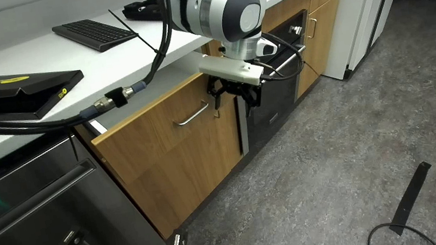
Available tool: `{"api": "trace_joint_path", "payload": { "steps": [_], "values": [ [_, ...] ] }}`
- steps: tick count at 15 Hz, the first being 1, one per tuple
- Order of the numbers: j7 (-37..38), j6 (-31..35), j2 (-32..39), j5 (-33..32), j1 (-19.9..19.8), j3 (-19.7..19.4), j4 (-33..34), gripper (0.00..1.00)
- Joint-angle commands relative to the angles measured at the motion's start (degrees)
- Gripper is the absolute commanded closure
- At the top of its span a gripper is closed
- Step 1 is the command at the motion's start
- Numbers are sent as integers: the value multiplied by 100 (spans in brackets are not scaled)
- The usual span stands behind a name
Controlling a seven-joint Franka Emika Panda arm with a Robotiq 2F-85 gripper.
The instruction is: Close the drawer
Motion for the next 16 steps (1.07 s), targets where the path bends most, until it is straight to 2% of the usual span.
{"api": "trace_joint_path", "payload": {
  "steps": [1,6,11,16],
  "values": [
    [-19,-22,14,34,59,-40,23,0],
    [-80,-37,52,47,-36,-72,68,0],
    [72,52,521,407,-64,154,639,0],
    [83,-18,810,474,94,397,987,0]
  ]
}}
